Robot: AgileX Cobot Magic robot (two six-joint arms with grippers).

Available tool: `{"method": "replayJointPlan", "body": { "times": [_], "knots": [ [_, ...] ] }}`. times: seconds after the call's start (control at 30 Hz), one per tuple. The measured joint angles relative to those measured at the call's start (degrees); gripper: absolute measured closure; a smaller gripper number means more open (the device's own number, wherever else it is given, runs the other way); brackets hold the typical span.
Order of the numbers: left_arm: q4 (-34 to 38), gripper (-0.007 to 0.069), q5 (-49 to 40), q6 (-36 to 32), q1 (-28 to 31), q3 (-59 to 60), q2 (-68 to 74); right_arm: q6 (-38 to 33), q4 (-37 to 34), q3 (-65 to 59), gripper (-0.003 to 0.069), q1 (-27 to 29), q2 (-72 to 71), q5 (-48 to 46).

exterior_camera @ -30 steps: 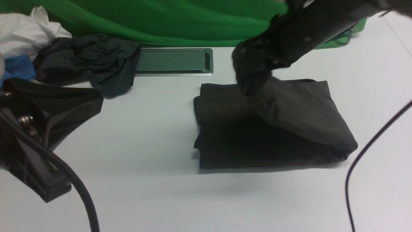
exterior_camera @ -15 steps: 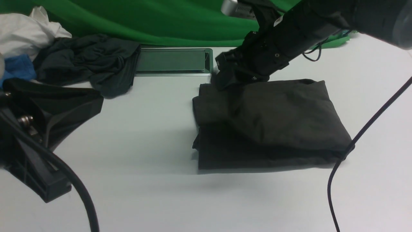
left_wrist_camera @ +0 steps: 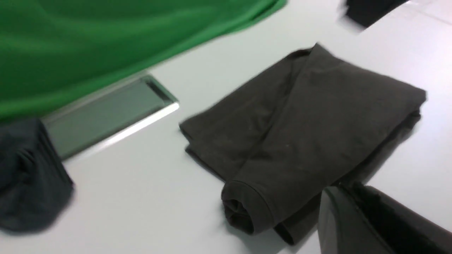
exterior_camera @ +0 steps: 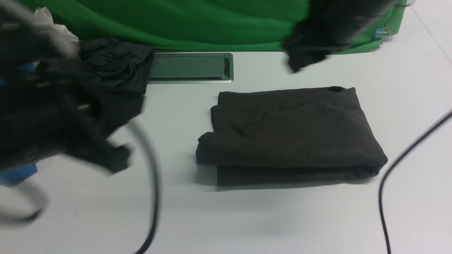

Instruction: Fold a long-sleeved shirt on a white desktop.

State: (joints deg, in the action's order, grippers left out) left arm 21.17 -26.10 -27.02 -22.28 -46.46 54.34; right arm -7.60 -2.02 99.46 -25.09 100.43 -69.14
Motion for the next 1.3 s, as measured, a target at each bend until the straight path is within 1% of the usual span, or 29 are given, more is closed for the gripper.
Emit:
{"method": "replayJointPlan", "body": {
  "times": [0.03,0.07,0.1,0.13,0.27,0.3,0.33,0.37,0.4,0.47,0.57,0.63,0.73,0.77,0.87,0.93,1.07,1.23,1.3],
  "knots": [
    [0.6,0.0607,0.4,0.0,0.0,0.0,0.5,0.0,0.0,-0.5,0.0566,0.1,-0.1,0.1],
    [1.5,0.0607,1.5,-0.2,0.0,0.0,2.1,0.4,1.3,-2.5,0.0592,0.8,-0.6,0.5],
    [4.2,0.0607,4.2,-2.2,0.0,-0.3,6.7,1.0,2.4,-6.4,0.0620,2.4,-0.9,2.2],
    [6.6,0.0607,5.0,-4.6,0.0,-0.9,9.8,1.1,2.8,-10.0,0.0631,4.1,-0.9,4.7],
    [16.8,0.0607,5.7,-15.7,-0.4,-6.2,22.9,1.5,2.9,-20.0,0.0643,10.7,0.0,14.8],
    [17.2,0.0607,5.7,-16.1,-0.5,-6.5,23.5,1.5,3.0,-20.3,0.0643,11.0,0.0,15.2],
    [18.9,0.0607,5.8,-18.4,-1.0,-9.5,28.5,1.4,2.0,-21.9,0.0643,12.7,0.4,17.4],
    [19.3,0.0607,5.8,-18.8,-1.0,-10.2,29.8,1.2,2.0,-22.3,0.0644,13.4,0.7,18.1],
    [19.9,0.0607,5.8,-19.7,-1.2,-13.0,34.4,0.8,0.1,-22.8,0.0645,14.9,1.3,19.1],
    [20.2,0.0607,5.0,-20.0,-1.2,-15.5,39.2,0.0,-1.5,-23.0,0.0645,15.8,1.9,18.7],
    [19.9,0.0607,3.1,-20.4,-1.2,-17.3,45.2,-0.5,-3.8,-24.5,0.0645,16.0,2.4,18.0],
    [18.0,0.0607,1.4,-20.3,-1.2,-17.3,48.6,-0.8,-4.7,-26.6,0.0645,16.0,2.5,19.2],
    [13.8,0.0607,-1.3,-17.4,-1.2,-17.3,52.6,-1.1,-5.0,-28.9,0.0645,16.0,3.3,20.9],
    [13.1,0.0607,-1.6,-17.0,-1.2,-17.3,53.0,-1.1,-5.0,-29.1,0.0645,16.0,3.3,20.9],
    [8.8,0.0607,-2.1,-12.9,-1.4,-17.7,54.3,-1.8,-5.3,-30.4,0.0645,16.0,4.7,22.3],
    [7.1,0.0607,-2.2,-11.7,-1.5,-17.8,54.1,-2.0,-5.3,-30.6,0.0645,16.0,5.4,22.1],
    [5.6,0.0607,-3.1,-11.4,-1.5,-17.8,52.6,-2.1,-5.4,-30.6,0.0645,16.0,5.8,20.5],
    [4.9,0.0607,-3.4,-11.2,-1.5,-17.8,42.1,-2.3,-4.3,-27.7,0.0644,16.0,3.2,14.2],
    [4.9,0.0607,-3.4,-11.2,-1.5,-17.8,36.0,-2.1,-3.7,-26.6,0.0641,16.0,1.0,13.0]
  ]
}}
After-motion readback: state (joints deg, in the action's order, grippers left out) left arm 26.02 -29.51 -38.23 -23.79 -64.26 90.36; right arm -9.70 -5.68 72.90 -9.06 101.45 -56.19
